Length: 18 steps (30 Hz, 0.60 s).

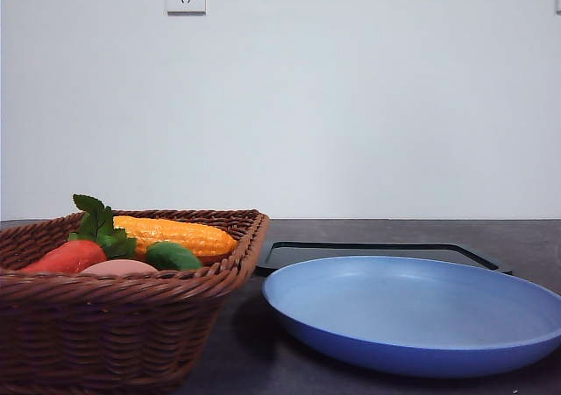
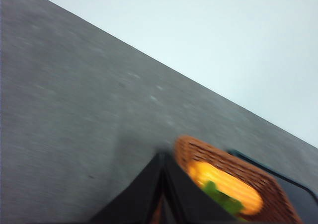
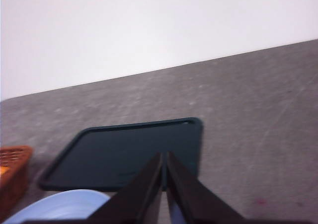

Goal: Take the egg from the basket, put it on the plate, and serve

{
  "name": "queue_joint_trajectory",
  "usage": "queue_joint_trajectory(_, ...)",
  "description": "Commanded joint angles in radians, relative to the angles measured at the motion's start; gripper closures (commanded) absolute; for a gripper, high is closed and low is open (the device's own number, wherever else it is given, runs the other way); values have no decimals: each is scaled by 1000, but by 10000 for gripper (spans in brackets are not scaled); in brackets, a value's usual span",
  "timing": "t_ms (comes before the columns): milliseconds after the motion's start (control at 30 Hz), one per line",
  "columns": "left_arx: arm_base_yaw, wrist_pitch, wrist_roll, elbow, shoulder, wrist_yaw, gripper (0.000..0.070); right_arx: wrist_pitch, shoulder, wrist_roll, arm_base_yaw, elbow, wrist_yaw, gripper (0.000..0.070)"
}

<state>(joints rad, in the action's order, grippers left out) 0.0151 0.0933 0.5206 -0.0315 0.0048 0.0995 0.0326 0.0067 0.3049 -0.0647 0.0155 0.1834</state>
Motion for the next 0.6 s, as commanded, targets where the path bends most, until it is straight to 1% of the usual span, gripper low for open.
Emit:
queue_joint_trajectory(0, -2, -11, 23, 13, -2, 37, 700, -8, -3, 56, -1, 7, 12, 700)
queue_joint_trajectory(67, -2, -10, 23, -3, -1, 70, 700, -1, -3, 63, -1, 21, 10, 700)
queue_joint_trajectory(133, -2, -4, 23, -30, 3, 81, 700, 26, -2, 63, -1, 47, -8, 700)
queue_joint_trajectory(333, -2, 58, 15, -150, 69, 85, 700, 201, 43, 55, 0, 184, -113, 700)
queue_joint_trajectory(400, -2, 76, 10, -192, 113, 87, 700, 244, 80, 47, 0, 236, -116, 700)
queue_joint_trajectory(567, -2, 129, -14, -306, 266, 154, 700, 355, 196, 33, 0, 365, -112, 700)
